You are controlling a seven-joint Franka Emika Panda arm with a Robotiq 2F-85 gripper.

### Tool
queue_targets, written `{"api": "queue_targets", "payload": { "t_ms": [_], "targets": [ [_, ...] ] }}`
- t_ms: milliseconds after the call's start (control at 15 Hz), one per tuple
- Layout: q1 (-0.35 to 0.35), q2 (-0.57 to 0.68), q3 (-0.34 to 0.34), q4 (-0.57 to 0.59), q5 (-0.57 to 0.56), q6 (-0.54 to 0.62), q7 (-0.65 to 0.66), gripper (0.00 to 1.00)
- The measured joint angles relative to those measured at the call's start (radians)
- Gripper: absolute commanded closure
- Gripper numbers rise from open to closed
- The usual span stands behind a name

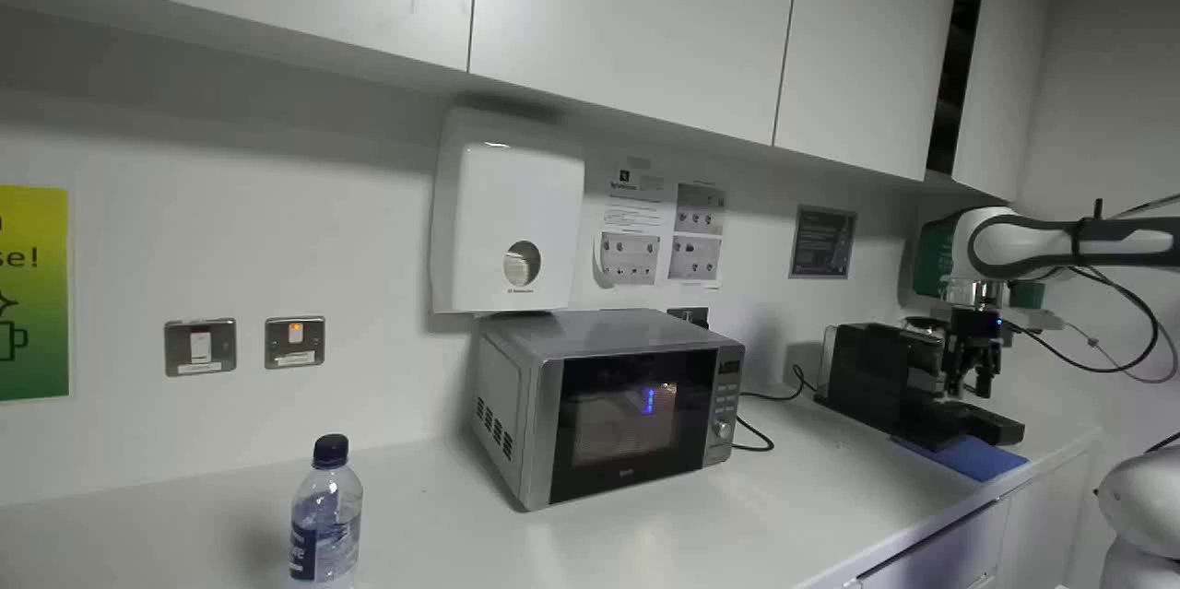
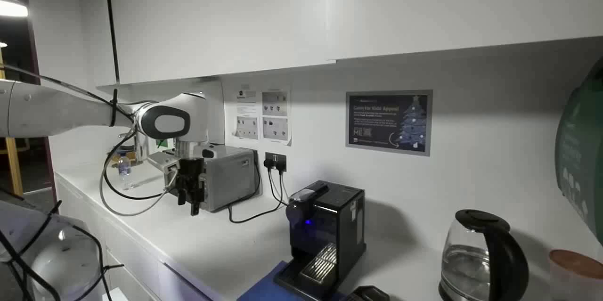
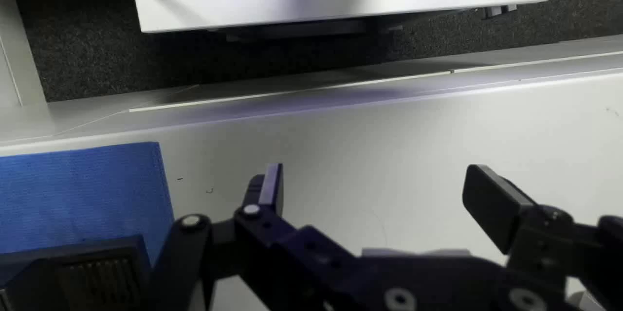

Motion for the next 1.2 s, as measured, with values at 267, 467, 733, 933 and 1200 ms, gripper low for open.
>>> {"api": "queue_targets", "payload": {
  "t_ms": [267, 467, 733, 933, 1200],
  "targets": [
    [-0.001, 0.0, 0.006, 0.0, -0.017, 0.006, 0.006, 0.0],
    [0.0, 0.001, 0.042, -0.004, -0.058, 0.038, 0.022, 0.0],
    [0.016, 0.009, 0.13, -0.054, -0.061, 0.164, 0.084, 0.0],
    [0.053, 0.022, 0.19, -0.104, -0.051, 0.278, 0.144, 0.0],
    [0.105, 0.058, 0.255, -0.158, -0.037, 0.448, 0.213, 0.0]
  ]
}}
